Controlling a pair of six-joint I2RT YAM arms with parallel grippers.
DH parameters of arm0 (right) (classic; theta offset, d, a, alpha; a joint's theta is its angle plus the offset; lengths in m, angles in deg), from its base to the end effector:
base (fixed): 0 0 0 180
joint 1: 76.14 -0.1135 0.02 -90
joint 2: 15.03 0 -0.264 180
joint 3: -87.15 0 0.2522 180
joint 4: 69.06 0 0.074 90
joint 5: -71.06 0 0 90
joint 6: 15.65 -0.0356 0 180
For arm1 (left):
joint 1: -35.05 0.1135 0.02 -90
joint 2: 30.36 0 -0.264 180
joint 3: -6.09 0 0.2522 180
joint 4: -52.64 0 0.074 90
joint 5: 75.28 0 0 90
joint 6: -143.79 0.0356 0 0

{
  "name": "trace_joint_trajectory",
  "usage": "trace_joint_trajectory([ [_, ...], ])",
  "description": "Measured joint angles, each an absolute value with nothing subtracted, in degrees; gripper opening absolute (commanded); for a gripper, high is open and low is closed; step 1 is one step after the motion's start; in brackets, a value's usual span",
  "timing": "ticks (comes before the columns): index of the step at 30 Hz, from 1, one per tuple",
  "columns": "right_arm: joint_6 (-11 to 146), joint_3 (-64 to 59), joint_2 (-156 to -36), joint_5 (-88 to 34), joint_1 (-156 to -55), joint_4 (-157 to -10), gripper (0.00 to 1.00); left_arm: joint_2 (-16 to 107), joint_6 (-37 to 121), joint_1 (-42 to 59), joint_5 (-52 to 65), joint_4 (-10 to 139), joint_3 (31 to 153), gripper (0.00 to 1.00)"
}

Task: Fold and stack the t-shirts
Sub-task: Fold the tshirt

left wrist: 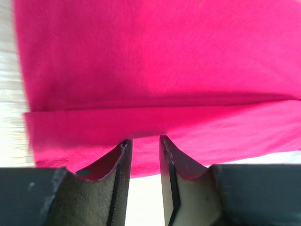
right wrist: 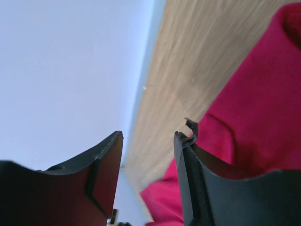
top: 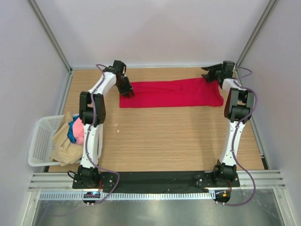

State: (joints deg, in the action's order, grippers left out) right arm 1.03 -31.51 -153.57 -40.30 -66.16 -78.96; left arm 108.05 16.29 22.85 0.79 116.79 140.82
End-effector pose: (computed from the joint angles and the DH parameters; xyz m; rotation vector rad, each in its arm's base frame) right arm 0.5420 -0.0822 0.1493 1.2925 1.8182 1.0311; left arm 0.4968 -0.1162 0.1720 -0.5559 2.7872 -0.5489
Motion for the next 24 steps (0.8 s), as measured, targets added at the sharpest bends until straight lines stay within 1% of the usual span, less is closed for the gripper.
trace_joint_trajectory([
  [3,8.05,-35.03,-153.5,-40.17,-66.16,-86.29,0.54,108.05,16.36,23.44,1.14,116.79,142.66,0.32],
  [6,17.03,-39.25,-153.0,-38.49,-66.16,-96.91,0.54,108.07,16.6,23.85,1.2,116.77,143.82,0.34],
  [10,28.2,-40.58,-149.15,-34.6,-66.16,-109.94,0.54,110.25,17.03,24.35,1.07,117.07,147.12,0.33],
  [13,33.66,-37.22,-143.45,-32.1,-66.18,-115.31,0.54,113.18,17.54,24.7,0.68,117.18,150.07,0.33],
  [14,35.13,-35.73,-141.42,-31.36,-66.25,-116.65,0.54,113.49,17.91,24.84,0.7,117.22,149.85,0.34],
  [15,36.62,-33.79,-138.95,-30.14,-66.27,-117.65,0.54,113.55,18.21,24.94,0.7,117.31,149.06,0.38],
  [18,40.22,-29.44,-132.91,-26.31,-66.36,-121.63,0.55,111.43,19.04,24.84,0.94,115.54,145.43,0.42],
  [21,42.25,-26.66,-130.07,-23.41,-66.62,-123.64,0.55,107.76,21.16,24.03,3.45,115.52,140.93,0.43],
  [24,43.0,-23.03,-129.4,-21.48,-67.1,-124.47,0.53,105.97,22.91,22.23,5.14,115.5,138.99,0.4],
])
